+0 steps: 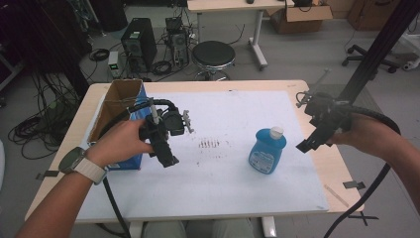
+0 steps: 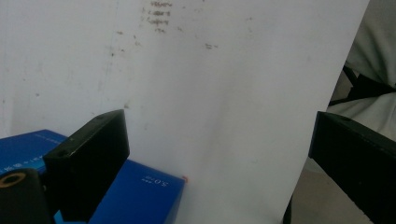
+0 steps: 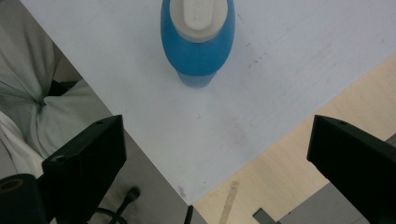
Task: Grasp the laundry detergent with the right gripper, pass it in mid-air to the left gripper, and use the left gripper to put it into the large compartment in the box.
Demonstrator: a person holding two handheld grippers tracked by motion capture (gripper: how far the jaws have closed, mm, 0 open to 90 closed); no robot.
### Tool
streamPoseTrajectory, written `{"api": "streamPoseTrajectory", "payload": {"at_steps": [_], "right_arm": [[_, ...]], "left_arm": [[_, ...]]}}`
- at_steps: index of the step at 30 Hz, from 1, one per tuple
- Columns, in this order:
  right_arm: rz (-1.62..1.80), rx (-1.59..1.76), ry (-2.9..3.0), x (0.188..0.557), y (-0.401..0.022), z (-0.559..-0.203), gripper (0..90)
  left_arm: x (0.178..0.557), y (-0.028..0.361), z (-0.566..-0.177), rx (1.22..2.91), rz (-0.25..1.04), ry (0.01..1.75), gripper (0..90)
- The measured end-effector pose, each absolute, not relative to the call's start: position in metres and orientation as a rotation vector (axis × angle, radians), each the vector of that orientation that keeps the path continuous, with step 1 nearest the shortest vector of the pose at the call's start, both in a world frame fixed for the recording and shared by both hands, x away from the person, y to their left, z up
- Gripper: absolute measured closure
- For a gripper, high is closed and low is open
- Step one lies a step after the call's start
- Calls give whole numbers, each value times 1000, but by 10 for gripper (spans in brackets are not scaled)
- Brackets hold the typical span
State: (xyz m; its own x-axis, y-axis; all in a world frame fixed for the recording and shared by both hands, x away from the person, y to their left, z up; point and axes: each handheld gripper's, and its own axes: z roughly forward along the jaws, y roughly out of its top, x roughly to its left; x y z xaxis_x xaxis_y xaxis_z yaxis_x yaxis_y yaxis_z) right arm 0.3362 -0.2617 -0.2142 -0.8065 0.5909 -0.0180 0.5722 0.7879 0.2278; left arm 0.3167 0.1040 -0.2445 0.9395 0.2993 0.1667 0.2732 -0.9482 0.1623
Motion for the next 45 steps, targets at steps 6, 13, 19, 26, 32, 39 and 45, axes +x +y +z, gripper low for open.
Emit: {"api": "streamPoseTrajectory", "payload": {"at_steps": [6, 13, 19, 26, 32, 39, 45], "right_arm": [[354, 964, 2888, 336, -263, -222, 45], [357, 962, 2895, 335, -261, -235, 44], [380, 976, 2887, 333, -262, -243, 43], [422, 983, 2864, 331, -261, -253, 44], [470, 996, 2844, 330, -260, -260, 43], [523, 1012, 2822, 329, -262, -266, 44], [561, 1007, 2818, 329, -262, -272, 44]], "left_arm": [[317, 105, -244, 2958, 289, 442, 56], [317, 106, -247, 2961, 284, 440, 56], [317, 106, -248, 2962, 283, 446, 56], [318, 106, -249, 2960, 284, 448, 56], [317, 106, -249, 2962, 281, 442, 56], [317, 107, -250, 2962, 280, 447, 56], [316, 107, -251, 2961, 277, 450, 55]]}}
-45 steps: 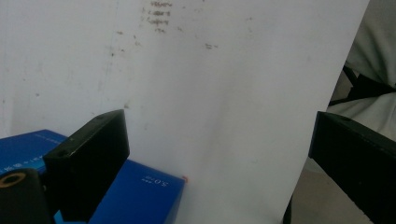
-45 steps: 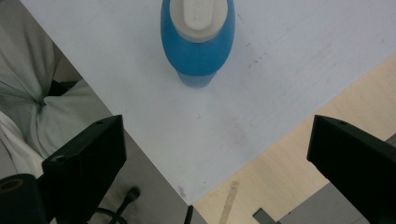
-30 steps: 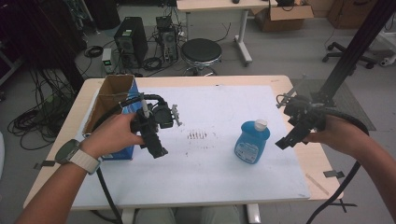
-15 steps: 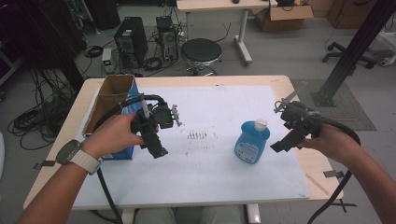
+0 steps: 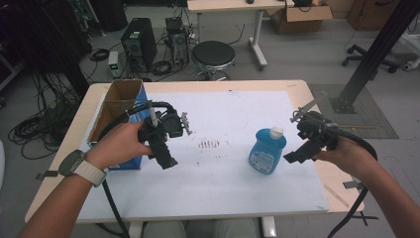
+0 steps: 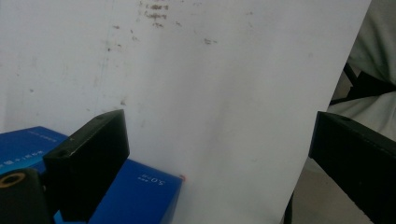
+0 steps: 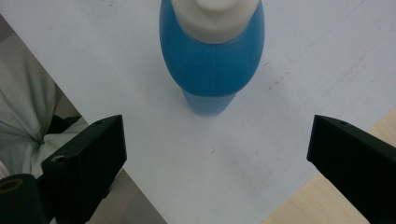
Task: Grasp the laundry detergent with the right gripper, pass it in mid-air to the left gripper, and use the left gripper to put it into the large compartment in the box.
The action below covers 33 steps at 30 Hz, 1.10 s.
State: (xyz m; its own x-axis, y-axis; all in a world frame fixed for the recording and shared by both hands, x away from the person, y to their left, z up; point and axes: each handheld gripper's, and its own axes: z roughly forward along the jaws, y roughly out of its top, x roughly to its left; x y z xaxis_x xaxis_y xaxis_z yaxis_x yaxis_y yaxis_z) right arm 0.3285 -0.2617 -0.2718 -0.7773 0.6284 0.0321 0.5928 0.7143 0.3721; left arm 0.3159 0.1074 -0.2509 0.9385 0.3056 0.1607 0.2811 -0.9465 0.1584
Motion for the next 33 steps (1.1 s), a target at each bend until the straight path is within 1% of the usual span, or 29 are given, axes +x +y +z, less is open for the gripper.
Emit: {"api": "streamPoseTrajectory", "payload": {"at_steps": [17, 33], "right_arm": [[767, 981, 2731, 323, -269, -289, 43], [927, 962, 2654, 315, -278, -312, 44]], "left_arm": [[316, 105, -252, 2969, 276, 446, 56], [316, 104, -253, 2967, 276, 451, 55]]}}
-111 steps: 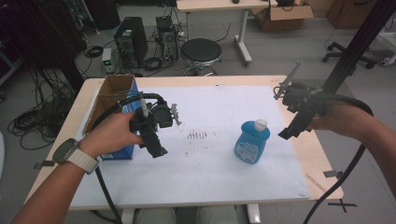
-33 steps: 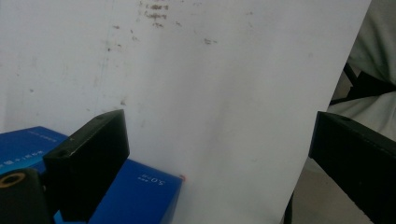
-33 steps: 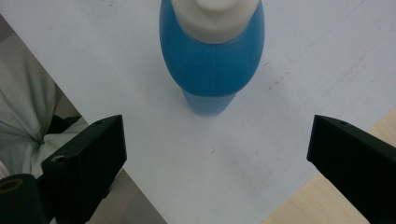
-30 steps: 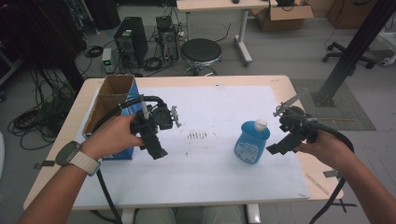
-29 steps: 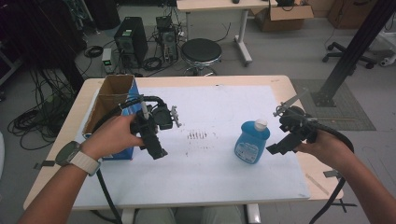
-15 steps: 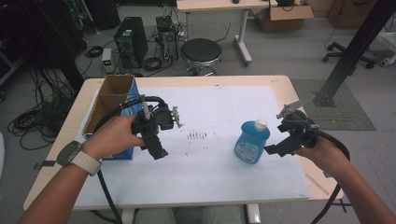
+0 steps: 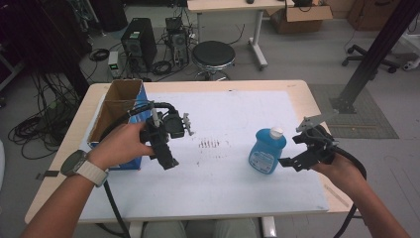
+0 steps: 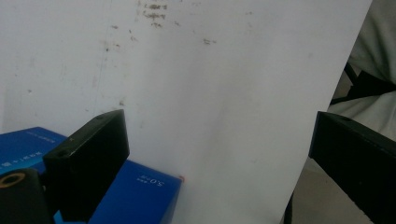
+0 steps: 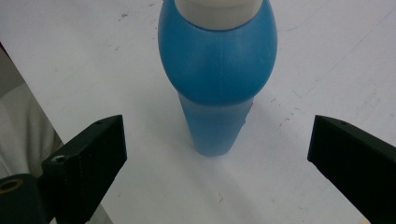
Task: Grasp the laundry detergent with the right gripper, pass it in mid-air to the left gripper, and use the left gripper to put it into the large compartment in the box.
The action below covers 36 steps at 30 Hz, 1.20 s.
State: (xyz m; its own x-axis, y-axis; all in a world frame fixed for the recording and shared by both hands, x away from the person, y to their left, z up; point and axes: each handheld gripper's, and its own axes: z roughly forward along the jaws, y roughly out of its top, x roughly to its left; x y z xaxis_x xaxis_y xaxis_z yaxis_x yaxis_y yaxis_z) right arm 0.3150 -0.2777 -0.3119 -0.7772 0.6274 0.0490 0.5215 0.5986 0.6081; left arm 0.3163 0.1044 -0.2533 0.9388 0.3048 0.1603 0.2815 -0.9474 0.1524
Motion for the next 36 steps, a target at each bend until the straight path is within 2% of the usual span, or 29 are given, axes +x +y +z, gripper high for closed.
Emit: {"api": "streamPoseTrajectory", "payload": {"at_steps": [36], "right_arm": [[1230, 886, 2446, 301, -291, -350, 43]], "left_arm": [[317, 103, -259, 2975, 262, 456, 55]]}}
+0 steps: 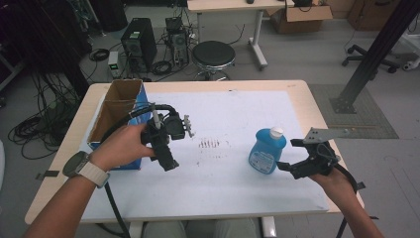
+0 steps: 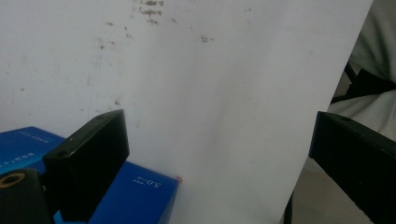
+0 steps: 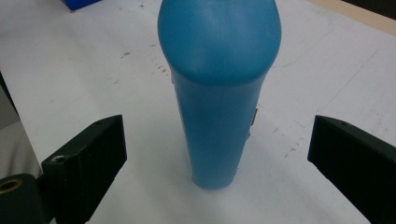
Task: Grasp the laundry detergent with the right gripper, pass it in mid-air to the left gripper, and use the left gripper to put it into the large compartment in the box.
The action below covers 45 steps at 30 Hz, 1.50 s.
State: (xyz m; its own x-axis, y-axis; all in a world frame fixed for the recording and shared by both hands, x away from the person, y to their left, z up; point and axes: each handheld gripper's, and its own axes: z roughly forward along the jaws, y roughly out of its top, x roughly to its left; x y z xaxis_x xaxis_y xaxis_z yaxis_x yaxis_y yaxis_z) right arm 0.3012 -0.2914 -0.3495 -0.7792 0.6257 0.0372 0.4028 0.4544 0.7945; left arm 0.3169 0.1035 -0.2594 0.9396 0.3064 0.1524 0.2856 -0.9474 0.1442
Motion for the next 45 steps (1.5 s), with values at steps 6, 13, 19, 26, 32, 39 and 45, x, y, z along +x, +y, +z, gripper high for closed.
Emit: {"api": "streamPoseTrajectory", "payload": {"at_steps": [6, 13, 19, 26, 32, 39, 45], "right_arm": [[1270, 882, 2411, 300, -293, -356, 44], [1311, 881, 2387, 298, -295, -362, 44], [1347, 884, 2358, 297, -296, -368, 44], [1362, 881, 2346, 296, -297, -372, 45], [1390, 878, 2331, 295, -299, -377, 43], [1412, 888, 2309, 293, -301, -381, 44], [1423, 892, 2296, 292, -301, -385, 43]], "left_arm": [[316, 103, -260, 2975, 263, 455, 55], [317, 103, -261, 2975, 261, 457, 55], [317, 103, -263, 2977, 259, 459, 55], [318, 103, -264, 2980, 254, 458, 55], [318, 103, -265, 2979, 253, 458, 55], [318, 103, -265, 2977, 253, 462, 55], [318, 102, -266, 2980, 252, 463, 55]]}}
